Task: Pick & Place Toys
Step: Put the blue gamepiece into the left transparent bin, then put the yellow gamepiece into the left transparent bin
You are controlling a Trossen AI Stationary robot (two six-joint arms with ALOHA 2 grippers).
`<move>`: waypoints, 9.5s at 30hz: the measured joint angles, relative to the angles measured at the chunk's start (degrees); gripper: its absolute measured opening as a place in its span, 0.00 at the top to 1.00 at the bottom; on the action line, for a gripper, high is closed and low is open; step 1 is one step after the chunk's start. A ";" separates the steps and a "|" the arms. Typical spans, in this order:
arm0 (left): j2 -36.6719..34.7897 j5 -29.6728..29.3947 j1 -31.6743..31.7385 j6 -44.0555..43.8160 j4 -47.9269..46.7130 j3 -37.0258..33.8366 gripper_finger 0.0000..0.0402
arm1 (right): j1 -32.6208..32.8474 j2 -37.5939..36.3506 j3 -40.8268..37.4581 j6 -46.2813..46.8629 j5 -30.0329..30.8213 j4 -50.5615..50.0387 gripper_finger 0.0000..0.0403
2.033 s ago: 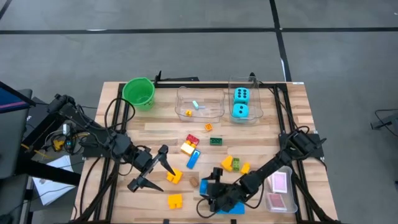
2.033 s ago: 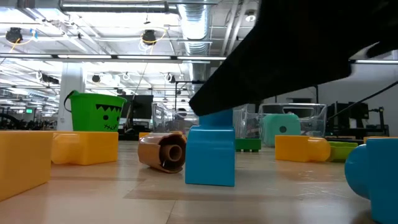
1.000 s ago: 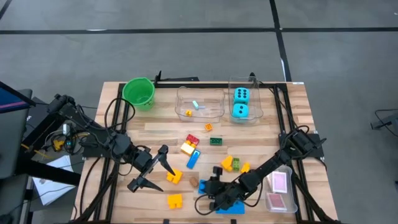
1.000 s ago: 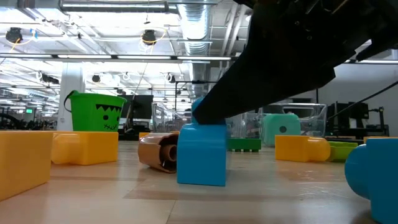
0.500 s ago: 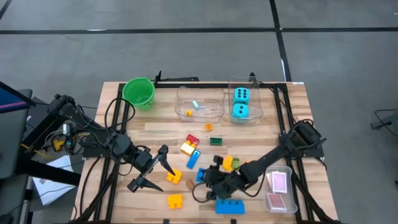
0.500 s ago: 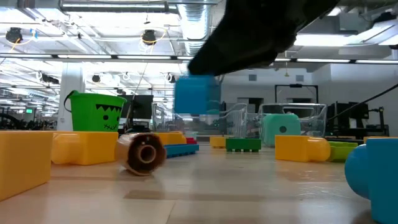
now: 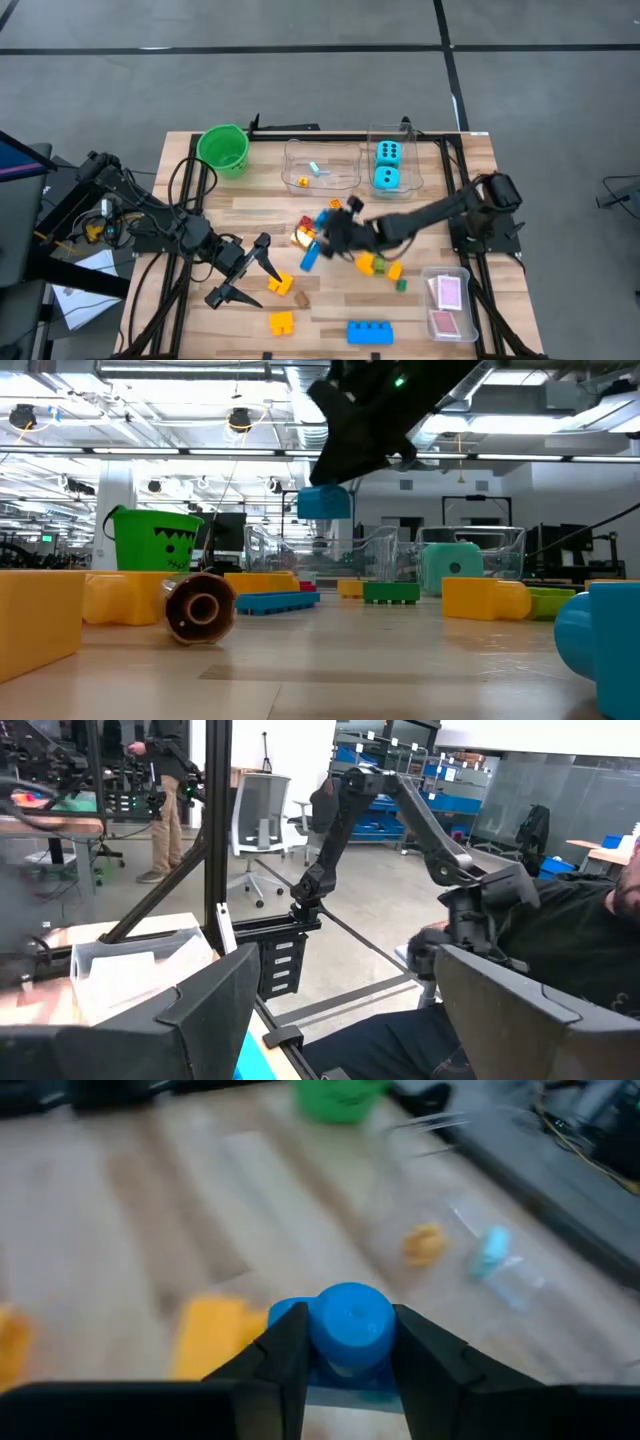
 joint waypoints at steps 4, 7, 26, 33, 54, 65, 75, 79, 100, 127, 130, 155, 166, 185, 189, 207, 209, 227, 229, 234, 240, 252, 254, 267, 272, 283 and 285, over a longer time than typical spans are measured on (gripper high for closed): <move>0.00 0.00 0.00 -0.46 -0.18 0.00 0.26 | -7.11 -1.20 0.00 0.09 -0.55 0.80 0.72; 0.00 -0.30 -0.02 -1.67 -1.43 0.00 0.26 | -12.07 -1.24 0.00 0.44 -2.78 3.49 0.73; 0.68 -16.74 -8.69 -7.09 -5.07 0.02 0.26 | -30.92 -0.78 0.00 0.76 -15.44 4.50 0.72; 0.87 -18.48 -9.42 -8.17 -4.33 0.02 0.26 | -31.04 -0.78 0.00 -0.46 -14.94 4.31 0.72; 1.38 -19.10 -9.18 -7.98 -3.78 0.02 0.26 | -30.42 -0.78 0.00 0.16 -7.89 -1.53 0.71; 1.38 -19.08 -9.18 -7.93 -3.89 0.02 0.26 | -30.06 -0.78 0.00 -2.39 -6.38 -0.63 0.58; 1.36 -19.08 -9.18 -7.93 -3.91 0.02 0.26 | -27.73 -0.78 0.00 -6.61 -4.85 2.67 0.51; 1.33 -19.08 -9.18 -7.93 -5.39 0.00 0.26 | -24.47 -1.61 0.03 -9.44 -5.09 2.95 0.50; 1.33 -22.29 -9.18 -7.80 -7.69 -0.02 0.26 | 16.07 -7.34 0.00 -9.42 -12.50 -2.60 0.54; 22.05 -26.95 -8.90 -3.61 -14.51 -0.04 0.26 | 29.68 -7.12 0.02 -1.29 -6.38 -2.50 0.54; 24.01 -26.93 -8.22 -5.06 -14.75 -0.04 0.26 | 29.57 -6.65 0.02 -1.47 -6.25 -2.84 0.54; 27.52 -23.82 -2.86 -26.17 -33.36 -0.02 0.26 | 28.31 -3.69 -0.04 -1.45 -6.36 -4.52 0.54; 27.32 -24.13 -6.78 -39.54 -36.63 -0.02 0.23 | 28.31 -3.69 0.00 -1.43 -6.36 -4.51 0.54; 27.19 -28.10 -6.62 -51.82 -33.53 -8.56 0.22 | 27.98 -3.71 0.00 -1.29 -6.40 -4.59 0.54; 27.15 -29.57 -6.58 -50.13 -32.68 -8.81 0.19 | 27.96 -3.71 0.00 -1.46 -6.40 -4.56 0.54; 26.71 -34.00 -1.06 -45.18 -35.97 -11.78 0.01 | 27.96 -3.73 0.00 -1.46 -6.58 -4.56 0.54; 26.61 -33.17 -0.10 -45.13 -33.15 -13.99 0.01 | 27.96 -3.75 0.00 -1.46 -6.58 -4.56 0.54; 24.03 -38.40 1.63 -32.22 -3.74 -29.96 0.01 | 28.03 -3.76 0.00 -1.46 -6.61 -4.69 0.54; 24.09 -38.08 2.50 -30.29 -0.93 -30.68 0.01 | 28.03 -3.76 0.00 -1.45 -6.61 -4.69 0.54; 24.11 -37.00 5.51 -26.86 5.40 -32.31 0.01 | 28.03 -3.76 0.01 -1.46 -7.11 -4.69 0.54; 24.15 -35.07 7.92 -22.98 9.68 -32.63 0.01 | 28.01 -3.76 0.02 -1.46 -7.93 -4.72 0.54; 24.09 -33.41 8.70 -24.78 11.53 -32.61 0.10 | 28.01 -3.76 0.02 -1.46 -7.95 -4.98 0.54; 24.09 -33.42 8.70 -25.56 11.59 -32.57 0.15 | 28.01 -3.76 0.02 -1.46 -7.95 -4.98 0.54; 24.04 -33.02 8.63 -27.76 11.75 -32.48 0.68 | 28.01 -3.76 0.02 -1.46 -8.00 -4.98 0.54; 24.02 -32.65 8.57 -27.82 11.85 -32.39 0.93 | 28.01 -3.76 0.02 -1.44 -8.04 -4.98 0.54; 23.69 -34.65 7.58 -27.66 12.69 -32.39 0.99 | 28.01 -3.76 0.02 -1.42 -8.06 -4.98 0.54; 22.79 -34.80 6.99 -27.58 12.87 -32.39 0.99 | 28.03 -3.76 0.02 -1.42 -8.06 -4.98 0.54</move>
